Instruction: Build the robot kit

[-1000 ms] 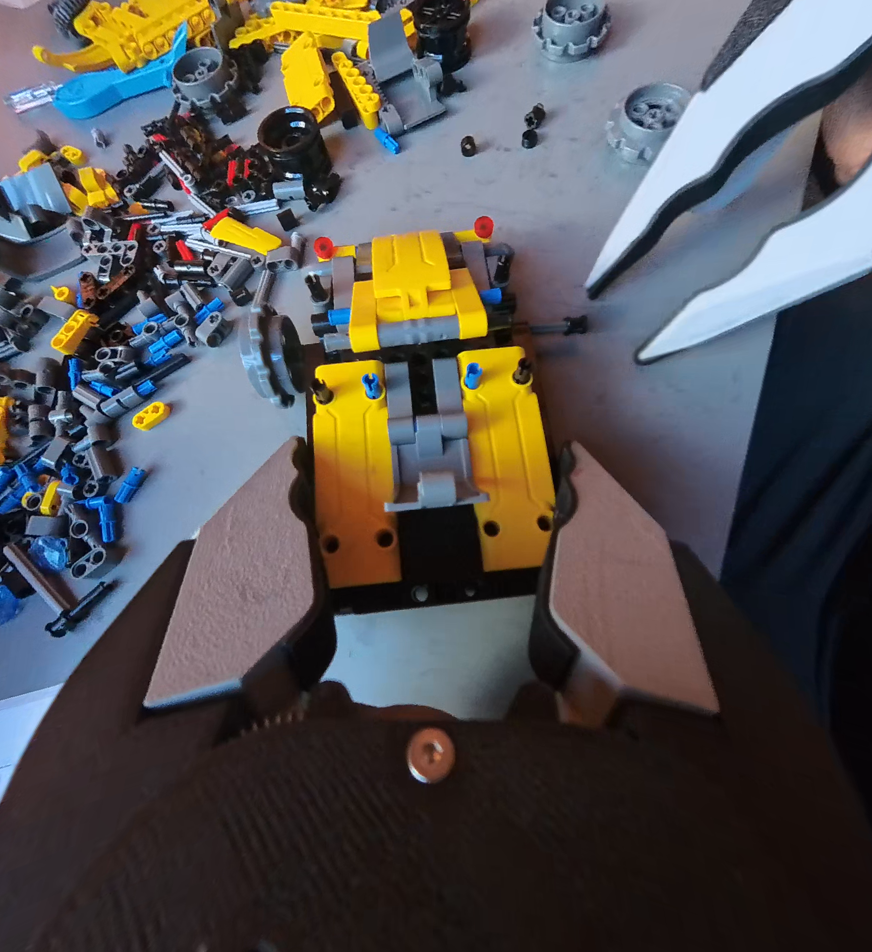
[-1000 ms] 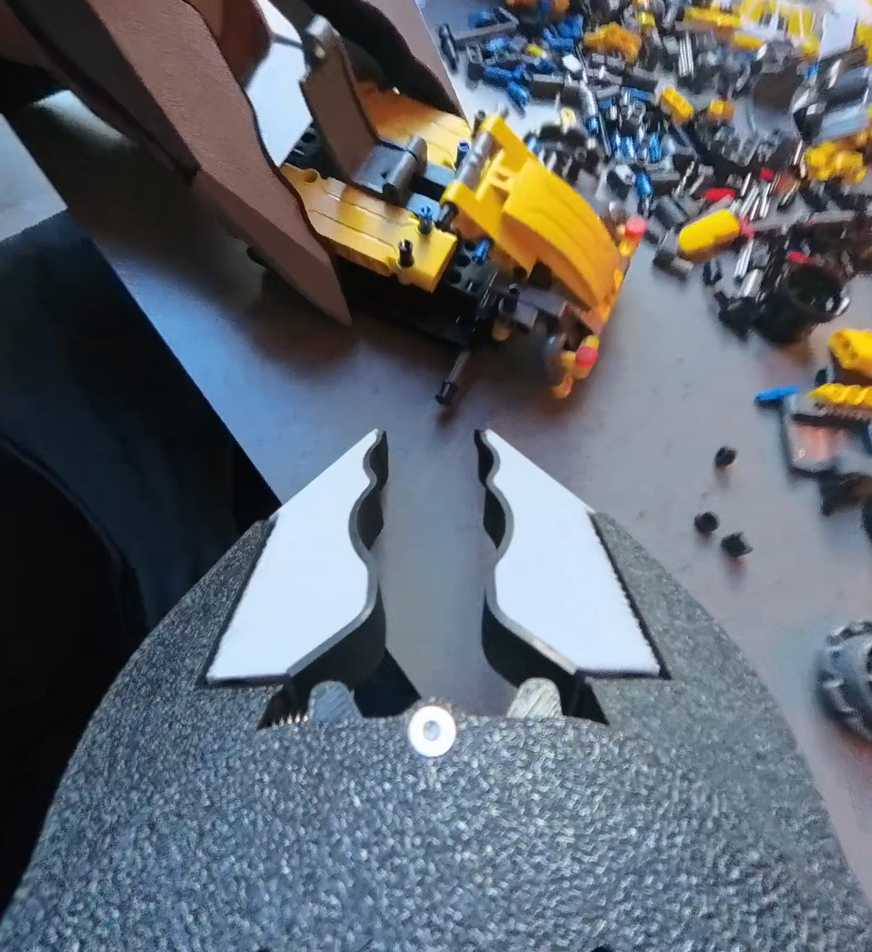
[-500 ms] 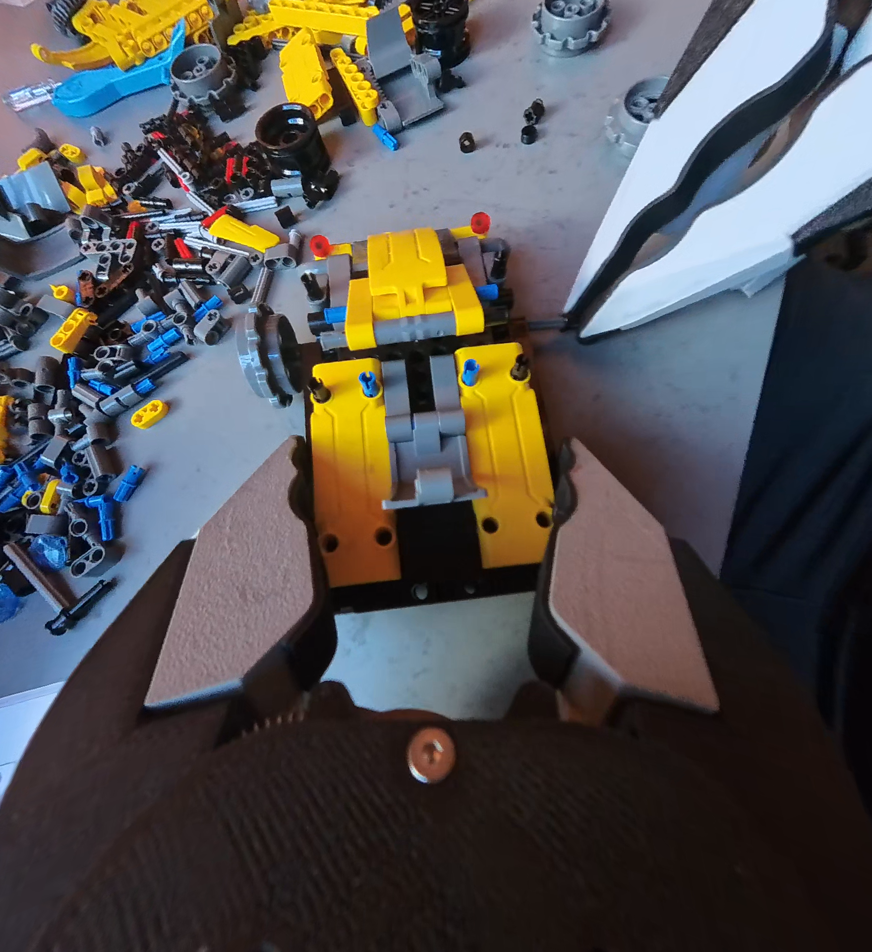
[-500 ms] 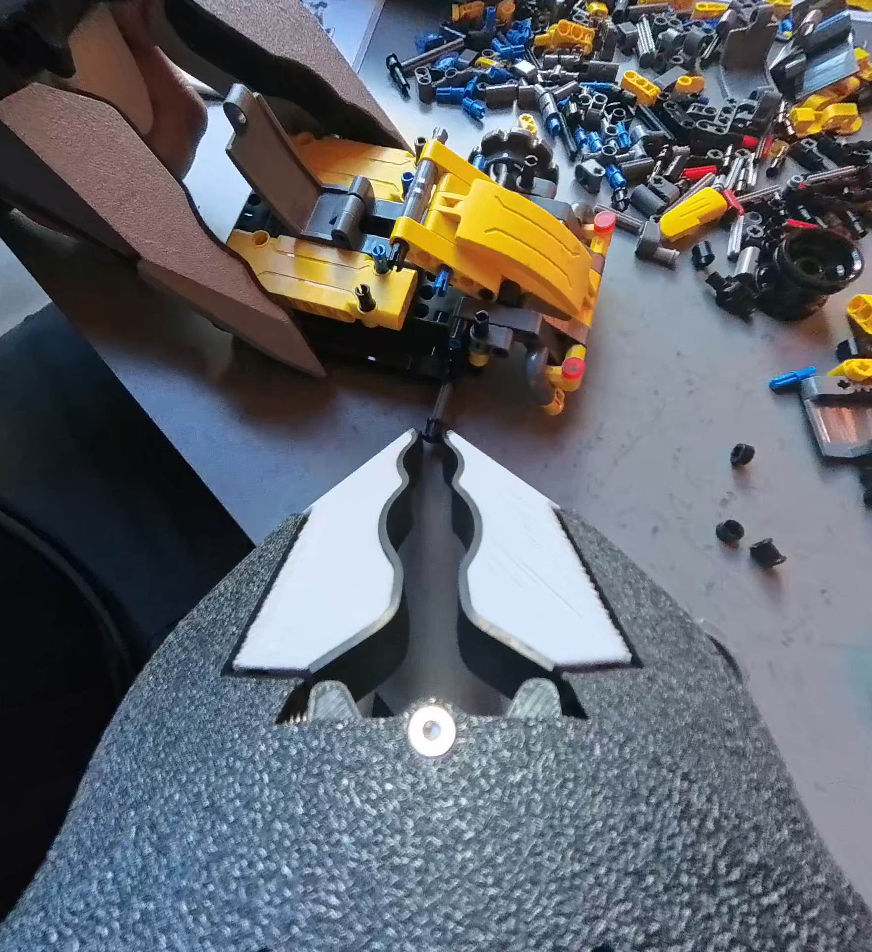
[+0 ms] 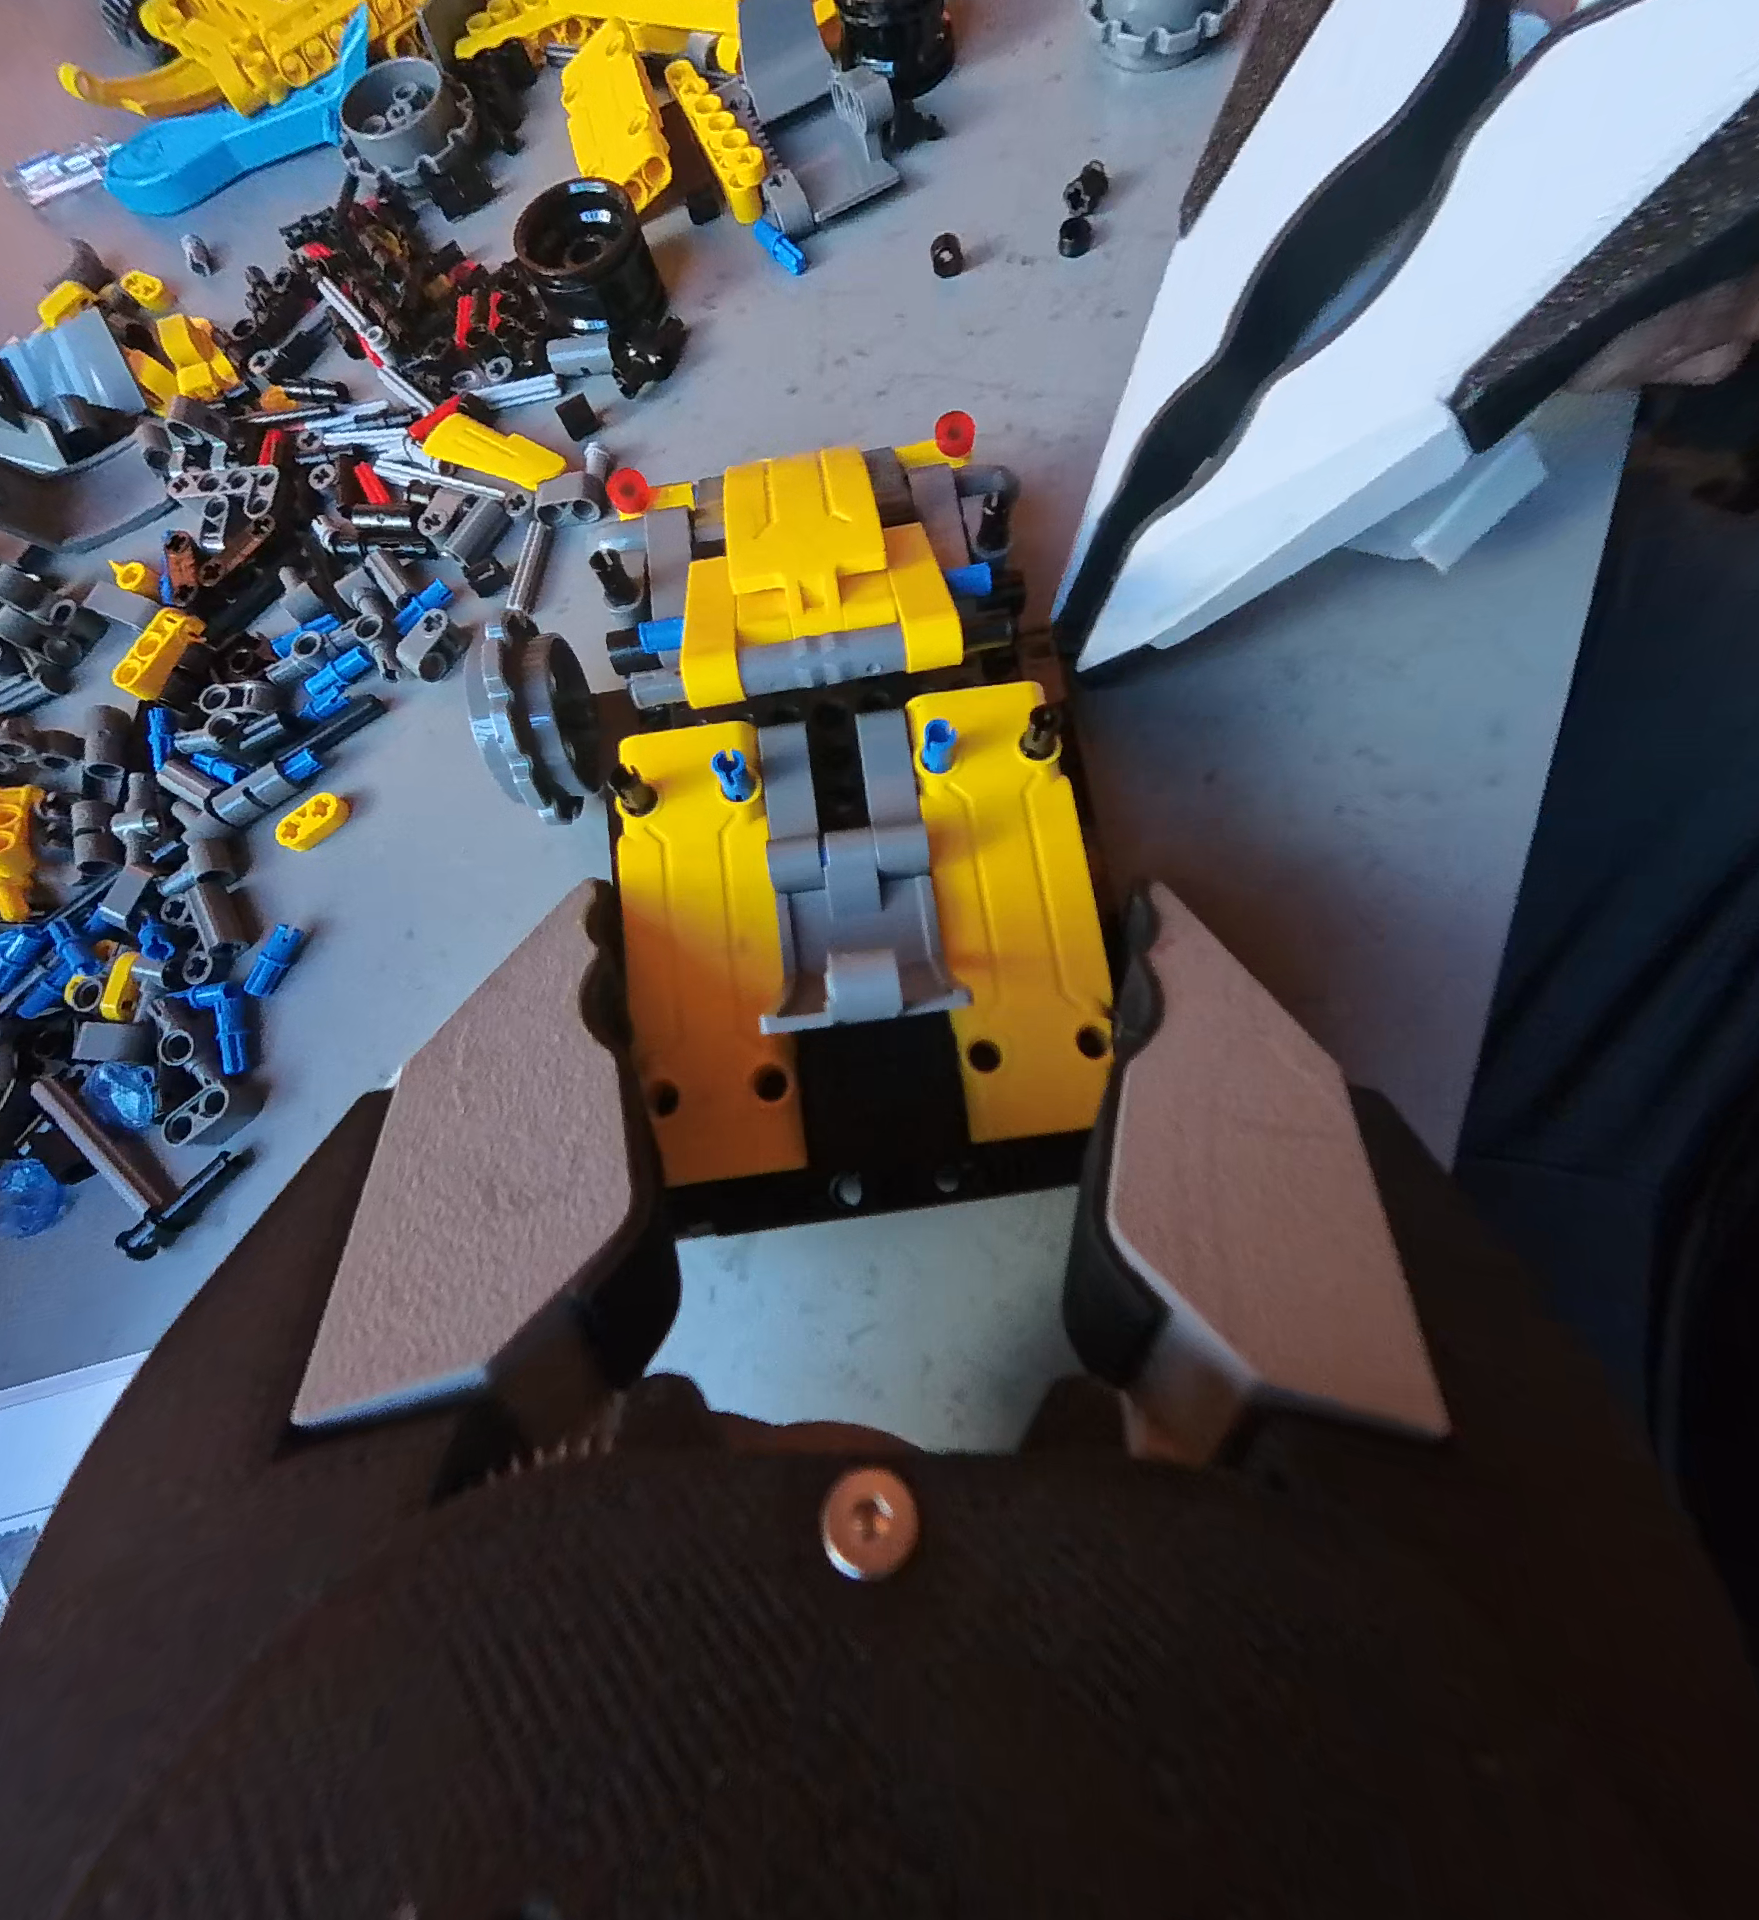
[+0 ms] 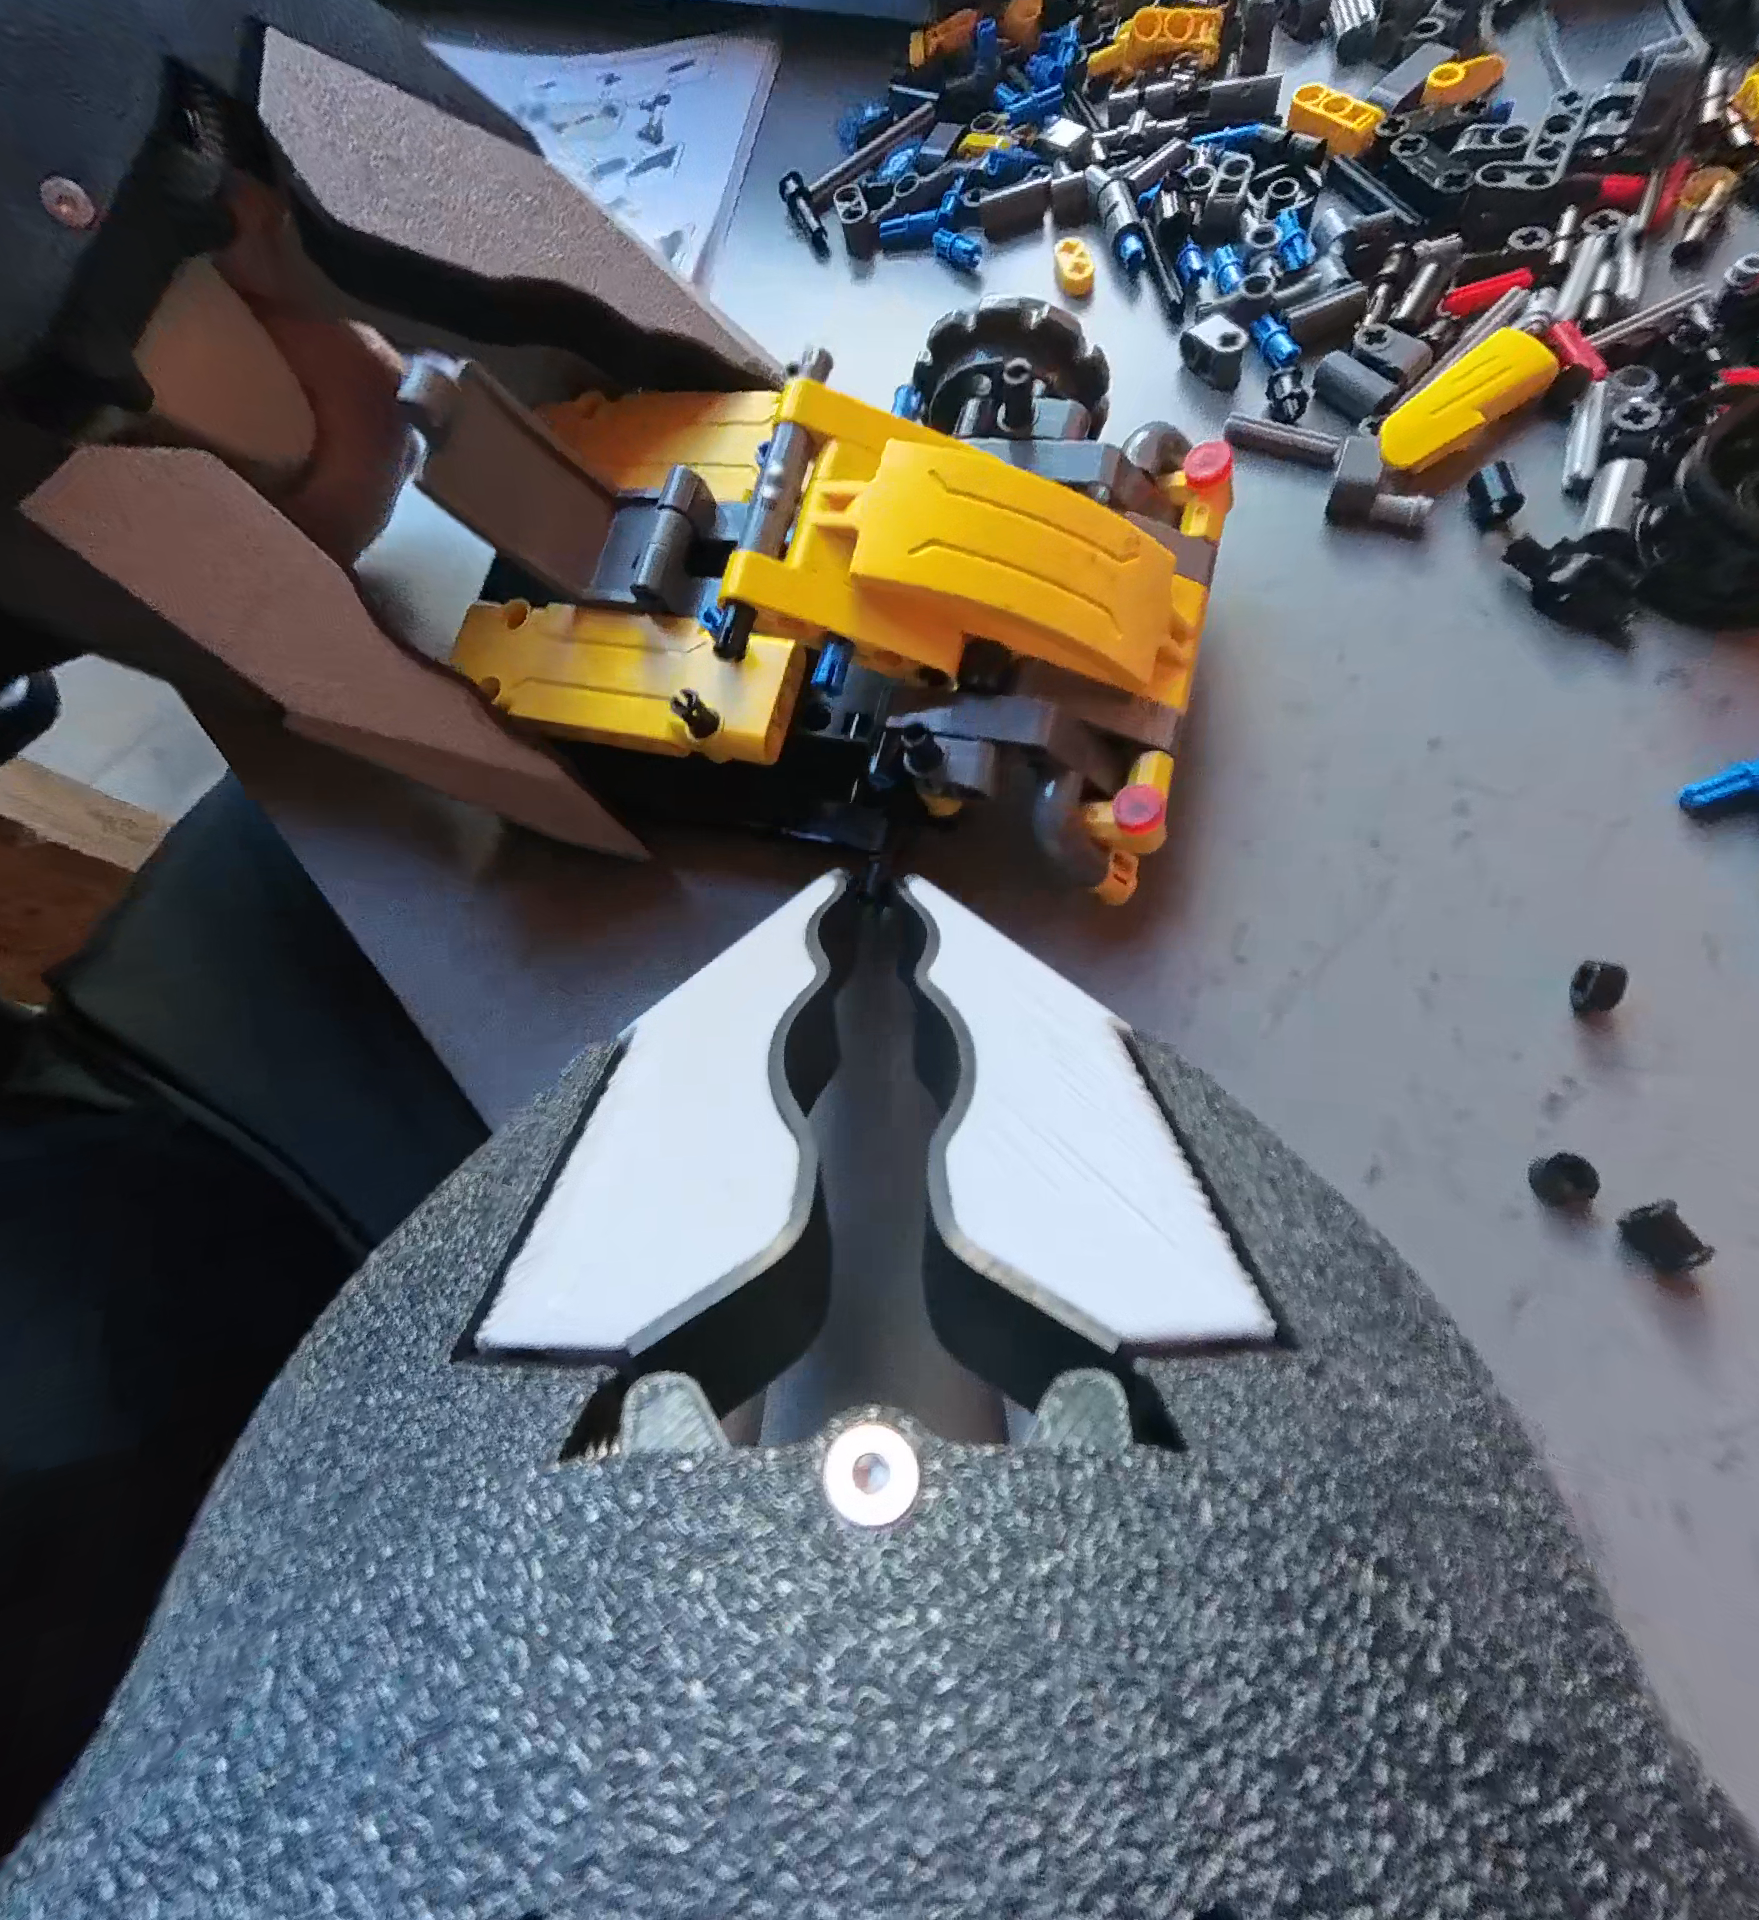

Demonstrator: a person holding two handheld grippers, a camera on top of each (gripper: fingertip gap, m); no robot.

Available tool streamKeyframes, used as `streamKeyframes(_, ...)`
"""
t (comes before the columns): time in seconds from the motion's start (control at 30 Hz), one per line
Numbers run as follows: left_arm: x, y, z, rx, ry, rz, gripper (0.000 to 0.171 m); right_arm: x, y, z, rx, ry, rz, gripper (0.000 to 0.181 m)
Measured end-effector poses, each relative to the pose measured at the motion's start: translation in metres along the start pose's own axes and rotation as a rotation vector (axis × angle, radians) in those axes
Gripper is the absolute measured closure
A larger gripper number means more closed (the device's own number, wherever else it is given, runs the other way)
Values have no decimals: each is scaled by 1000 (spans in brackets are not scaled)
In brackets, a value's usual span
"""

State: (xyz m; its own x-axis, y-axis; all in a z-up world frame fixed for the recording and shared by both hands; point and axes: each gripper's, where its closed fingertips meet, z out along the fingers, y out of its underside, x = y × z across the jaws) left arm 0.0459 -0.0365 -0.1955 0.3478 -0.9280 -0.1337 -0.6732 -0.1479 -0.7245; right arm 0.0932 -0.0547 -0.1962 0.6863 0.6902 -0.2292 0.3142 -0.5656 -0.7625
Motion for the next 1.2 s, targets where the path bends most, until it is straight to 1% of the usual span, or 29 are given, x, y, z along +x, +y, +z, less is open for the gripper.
streamKeyframes(0.13,1,0,0,14,18,3,78,0,0,0,0,-26,46,175)
streamKeyframes(0.27,1,-2,1,26,11,-16,78,0,3,-5,12,-5,-20,174)
streamKeyframes(0.4,0,-3,1,26,4,-23,79,3,-1,-31,88,0,-37,156)
streamKeyframes(0.53,-1,-4,2,25,-4,-33,79,15,9,-56,119,57,-44,156)
streamKeyframes(0.67,-1,-6,0,31,-8,-40,80,19,23,-68,123,85,-34,156)
streamKeyframes(0.77,4,-9,-6,47,21,-72,76,17,31,-75,128,106,-48,156)
streamKeyframes(0.8,2,-14,-10,84,8,-78,72,18,34,-78,122,121,-59,156)
streamKeyframes(0.87,1,-29,-23,176,0,-90,79,24,39,-84,110,171,-82,157)
streamKeyframes(0.93,-3,-36,-33,205,-11,-109,79,30,42,-91,108,202,-86,157)
streamKeyframes(1.07,-8,-38,-51,224,-35,-138,79,46,47,-111,103,271,-93,157)
streamKeyframes(1.2,5,-25,-64,222,-22,-172,81,65,52,-136,94,336,-95,156)
